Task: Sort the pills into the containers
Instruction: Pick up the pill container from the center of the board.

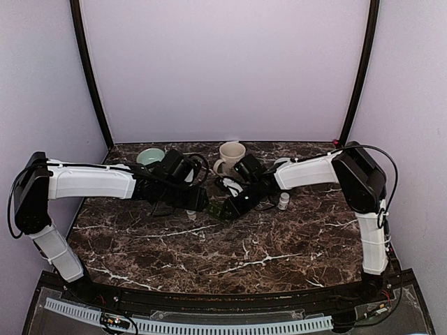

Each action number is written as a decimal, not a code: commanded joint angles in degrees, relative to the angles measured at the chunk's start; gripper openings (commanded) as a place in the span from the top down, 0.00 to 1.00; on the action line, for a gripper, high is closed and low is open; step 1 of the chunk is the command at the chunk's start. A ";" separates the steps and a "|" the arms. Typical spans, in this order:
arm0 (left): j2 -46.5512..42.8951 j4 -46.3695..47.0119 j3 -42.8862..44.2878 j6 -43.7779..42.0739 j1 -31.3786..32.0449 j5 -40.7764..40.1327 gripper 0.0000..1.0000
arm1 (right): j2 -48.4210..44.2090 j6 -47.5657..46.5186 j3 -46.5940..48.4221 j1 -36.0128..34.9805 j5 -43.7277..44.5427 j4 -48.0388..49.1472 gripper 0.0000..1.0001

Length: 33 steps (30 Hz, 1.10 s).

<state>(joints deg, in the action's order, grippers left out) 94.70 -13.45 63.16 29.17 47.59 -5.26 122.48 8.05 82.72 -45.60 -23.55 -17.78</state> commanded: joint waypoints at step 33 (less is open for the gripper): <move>-7.85 12.05 3.00 16.43 -2.83 11.13 0.32 | -21.03 33.91 -8.51 5.35 -20.46 14.84 0.98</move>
<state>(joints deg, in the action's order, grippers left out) 89.91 -5.23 66.52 42.15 45.56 5.45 103.59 38.96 75.33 -40.49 -41.93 -7.64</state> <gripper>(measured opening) 0.689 0.227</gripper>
